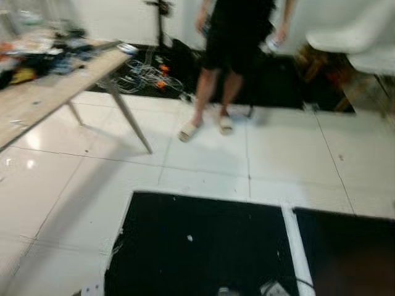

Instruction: Picking trash to rubbish bin

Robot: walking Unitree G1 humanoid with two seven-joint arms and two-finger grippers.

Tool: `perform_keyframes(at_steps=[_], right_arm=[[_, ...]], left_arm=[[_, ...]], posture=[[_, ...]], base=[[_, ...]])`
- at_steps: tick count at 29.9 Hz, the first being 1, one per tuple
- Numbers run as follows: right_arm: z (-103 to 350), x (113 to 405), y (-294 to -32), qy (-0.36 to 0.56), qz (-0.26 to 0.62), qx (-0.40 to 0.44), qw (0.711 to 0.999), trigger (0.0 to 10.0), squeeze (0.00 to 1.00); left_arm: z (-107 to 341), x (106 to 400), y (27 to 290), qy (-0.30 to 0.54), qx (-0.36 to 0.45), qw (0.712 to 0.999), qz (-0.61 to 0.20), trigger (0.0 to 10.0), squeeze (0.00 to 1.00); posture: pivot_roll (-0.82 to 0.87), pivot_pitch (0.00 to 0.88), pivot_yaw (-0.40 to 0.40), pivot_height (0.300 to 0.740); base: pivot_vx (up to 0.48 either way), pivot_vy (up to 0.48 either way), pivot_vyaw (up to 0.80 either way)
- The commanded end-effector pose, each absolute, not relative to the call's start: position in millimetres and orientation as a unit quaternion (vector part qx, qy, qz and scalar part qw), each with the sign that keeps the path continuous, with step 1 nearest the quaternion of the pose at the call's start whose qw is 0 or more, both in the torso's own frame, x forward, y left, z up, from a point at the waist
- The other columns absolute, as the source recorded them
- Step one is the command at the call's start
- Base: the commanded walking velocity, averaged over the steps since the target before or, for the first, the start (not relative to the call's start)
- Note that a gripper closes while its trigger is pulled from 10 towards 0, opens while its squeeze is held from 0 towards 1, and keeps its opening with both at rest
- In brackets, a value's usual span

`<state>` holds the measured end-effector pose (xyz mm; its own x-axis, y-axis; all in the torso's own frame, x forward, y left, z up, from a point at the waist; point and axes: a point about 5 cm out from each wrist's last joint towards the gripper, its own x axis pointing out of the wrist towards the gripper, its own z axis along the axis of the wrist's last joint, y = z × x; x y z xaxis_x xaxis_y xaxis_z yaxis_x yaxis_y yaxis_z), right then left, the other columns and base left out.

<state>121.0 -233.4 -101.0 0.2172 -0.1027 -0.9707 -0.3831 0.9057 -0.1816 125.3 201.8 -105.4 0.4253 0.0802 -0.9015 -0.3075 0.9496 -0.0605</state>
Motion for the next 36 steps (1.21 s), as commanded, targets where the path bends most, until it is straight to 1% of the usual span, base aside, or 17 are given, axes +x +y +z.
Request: perform_keyframes(at_steps=[1,14,23,36], right_arm=[[-101.5,118.4,-234.3,0.622,0.091,-0.194,0.753,10.0,0.00],[-102.1,117.6,-232.7,0.622,0.096,-0.194,0.752,10.0,0.00],[-104.0,116.7,-225.7,0.623,0.101,-0.192,0.752,10.0,0.00],[-103.7,118.5,-224.8,0.619,0.101,-0.192,0.755,10.0,0.00]], left_arm=[[-107.4,118.8,202.1,0.533,-0.103,0.832,0.114,10.0,0.00],[-108.1,116.9,201.7,0.535,-0.097,0.831,0.114,10.0,0.00],[-109.1,113.7,200.6,0.539,-0.093,0.830,0.113,10.0,0.00],[-107.9,117.6,201.0,0.535,-0.090,0.832,0.113,10.0,0.00]], posture=[[-0.07,0.054,0.051,0.740],[-0.07,0.061,0.053,0.740],[-0.07,0.062,0.051,0.740],[-0.07,0.058,0.051,0.740]], base=[[0.000,0.000,-0.78],[0.000,0.000,-0.78],[0.000,0.000,-0.78],[0.000,0.000,-0.78]])
